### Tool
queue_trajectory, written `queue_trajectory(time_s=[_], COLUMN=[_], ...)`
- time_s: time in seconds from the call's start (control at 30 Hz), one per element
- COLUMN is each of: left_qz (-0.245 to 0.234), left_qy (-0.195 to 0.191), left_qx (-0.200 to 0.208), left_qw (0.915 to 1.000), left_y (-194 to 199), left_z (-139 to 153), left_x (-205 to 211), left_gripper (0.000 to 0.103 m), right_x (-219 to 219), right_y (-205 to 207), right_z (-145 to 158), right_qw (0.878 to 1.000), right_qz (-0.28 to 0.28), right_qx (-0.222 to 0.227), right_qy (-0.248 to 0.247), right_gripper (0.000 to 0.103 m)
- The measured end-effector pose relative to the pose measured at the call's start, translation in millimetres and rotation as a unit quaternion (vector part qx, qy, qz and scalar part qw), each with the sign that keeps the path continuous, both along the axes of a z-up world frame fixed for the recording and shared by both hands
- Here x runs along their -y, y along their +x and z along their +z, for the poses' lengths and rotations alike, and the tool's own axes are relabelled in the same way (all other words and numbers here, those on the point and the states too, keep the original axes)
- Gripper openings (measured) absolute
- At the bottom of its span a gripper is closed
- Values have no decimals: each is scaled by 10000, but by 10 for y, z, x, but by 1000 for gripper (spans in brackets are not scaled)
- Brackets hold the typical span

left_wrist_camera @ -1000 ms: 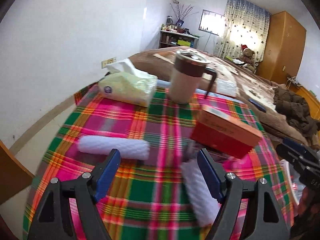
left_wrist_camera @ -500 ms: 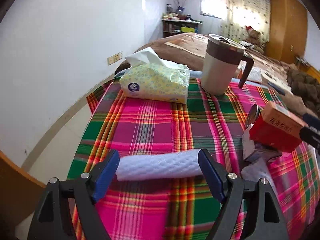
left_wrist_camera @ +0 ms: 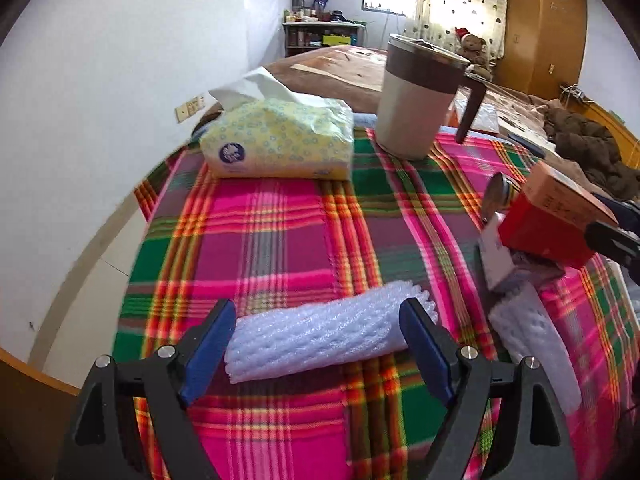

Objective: Collect trash
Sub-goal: 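Grasp a white foam net with the left gripper while the right gripper grasps the long orange box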

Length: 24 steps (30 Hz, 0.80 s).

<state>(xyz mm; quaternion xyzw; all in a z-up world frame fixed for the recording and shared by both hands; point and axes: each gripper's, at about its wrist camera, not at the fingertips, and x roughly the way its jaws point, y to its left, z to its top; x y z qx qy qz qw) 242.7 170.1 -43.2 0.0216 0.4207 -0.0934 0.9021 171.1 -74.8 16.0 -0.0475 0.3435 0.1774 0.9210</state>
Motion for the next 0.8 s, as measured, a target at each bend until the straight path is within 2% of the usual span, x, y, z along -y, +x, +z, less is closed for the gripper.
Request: queue_trajectory(time_s=[0.1, 0.2, 0.3, 0.33, 0.43, 0.47, 0.53, 0.57, 0.67, 0.73, 0.8], left_qz=[-99, -196, -352, -380, -410, -393, -388, -381, -331, -284, -321], left_qy=[-256, -207, -332, -316, -186, -181, -225, -215, -165, -171, -242], left_qx=[-148, -138, -223, -249, -256, -258, -257, -251, -64, -25, 14], left_qw=[9995, 9995, 9986, 9985, 9987, 9987, 9987, 9987, 9993, 9994, 9992], left_y=[-60, -157, -241, -258, -272, -268, -262, -263, -258, -206, -163], left_z=[-37, -38, -53, -68, -91, -88, -76, -71, -29, -16, -6], left_x=[15, 79, 140, 164, 247, 258, 271, 282, 306, 300, 307], left_gripper=[85, 85, 82, 76, 65, 63, 46, 44, 47, 70, 74], right_x=[-15, -20, -7, -6, -2, -2, 13, 20, 45, 58, 76], right_y=[-16, -29, -40, -43, -59, -64, -82, -85, -85, -83, -83], right_z=[-14, -27, -36, -36, -30, -27, -31, -33, -41, -46, -51], right_qw=[10000, 9999, 9999, 9999, 9999, 9999, 9999, 9999, 9998, 9997, 9996], right_qz=[36, 66, 91, 92, 87, 68, 51, 43, 3, -29, -49], right_qx=[-14, -57, -99, -103, -94, -84, -67, -69, -71, -69, -77], right_qy=[28, 51, 93, 97, 105, 90, 106, 126, 189, 214, 255], right_gripper=[48, 40, 36, 35, 20, 19, 19, 19, 18, 18, 18])
